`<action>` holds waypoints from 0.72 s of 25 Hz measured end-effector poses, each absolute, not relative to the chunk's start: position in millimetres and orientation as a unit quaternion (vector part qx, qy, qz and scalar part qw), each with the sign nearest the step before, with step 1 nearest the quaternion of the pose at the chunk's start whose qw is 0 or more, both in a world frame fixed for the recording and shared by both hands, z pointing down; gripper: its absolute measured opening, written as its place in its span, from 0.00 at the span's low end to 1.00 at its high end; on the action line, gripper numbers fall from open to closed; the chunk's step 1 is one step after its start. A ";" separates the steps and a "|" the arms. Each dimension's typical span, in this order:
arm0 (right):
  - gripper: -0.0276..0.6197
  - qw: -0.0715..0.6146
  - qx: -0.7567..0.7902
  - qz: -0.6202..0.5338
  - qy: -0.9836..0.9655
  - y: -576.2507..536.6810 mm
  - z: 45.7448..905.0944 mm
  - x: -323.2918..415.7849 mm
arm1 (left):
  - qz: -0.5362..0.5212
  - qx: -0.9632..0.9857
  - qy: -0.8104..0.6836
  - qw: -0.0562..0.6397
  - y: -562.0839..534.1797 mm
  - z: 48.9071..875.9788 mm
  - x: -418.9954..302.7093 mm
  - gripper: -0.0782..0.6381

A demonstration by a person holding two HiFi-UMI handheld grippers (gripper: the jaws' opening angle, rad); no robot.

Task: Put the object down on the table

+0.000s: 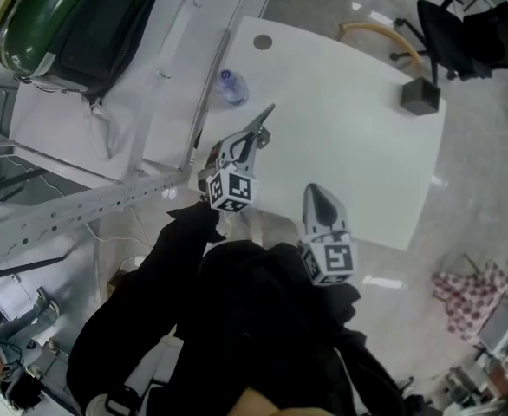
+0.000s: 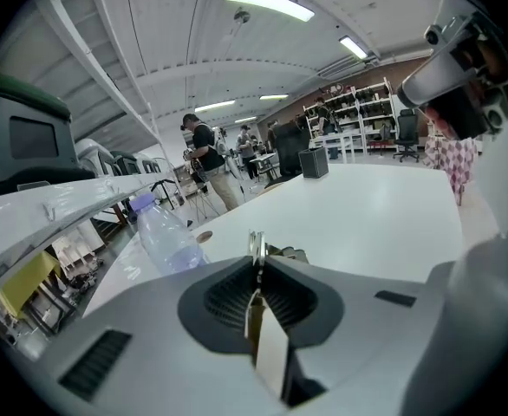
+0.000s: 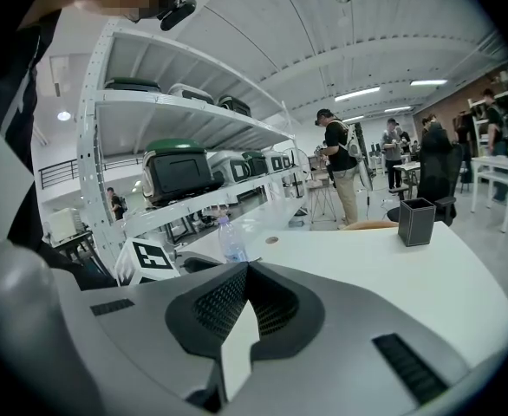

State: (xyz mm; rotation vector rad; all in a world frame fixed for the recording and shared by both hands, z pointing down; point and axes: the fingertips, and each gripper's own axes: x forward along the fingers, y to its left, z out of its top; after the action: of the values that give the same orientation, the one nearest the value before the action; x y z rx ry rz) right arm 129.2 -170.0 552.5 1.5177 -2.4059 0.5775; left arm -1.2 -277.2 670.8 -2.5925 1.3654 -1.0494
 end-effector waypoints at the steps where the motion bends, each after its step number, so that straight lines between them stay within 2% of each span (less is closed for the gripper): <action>1: 0.05 0.120 0.520 0.198 -0.822 -170.5 553.6 130.9 | -0.341 -0.832 0.438 0.015 -278.5 674.0 -0.7 0.15; 18: 0.05 0.136 0.532 0.222 -0.806 -172.9 564.2 147.9 | -0.398 -0.822 0.408 -0.005 -282.6 724.0 10.8 0.15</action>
State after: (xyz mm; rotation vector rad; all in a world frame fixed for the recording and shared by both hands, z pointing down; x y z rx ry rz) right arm 147.9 -172.9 564.2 1.5409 -2.3340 0.6430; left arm 10.8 -282.6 724.0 -2.5899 1.2857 -1.2528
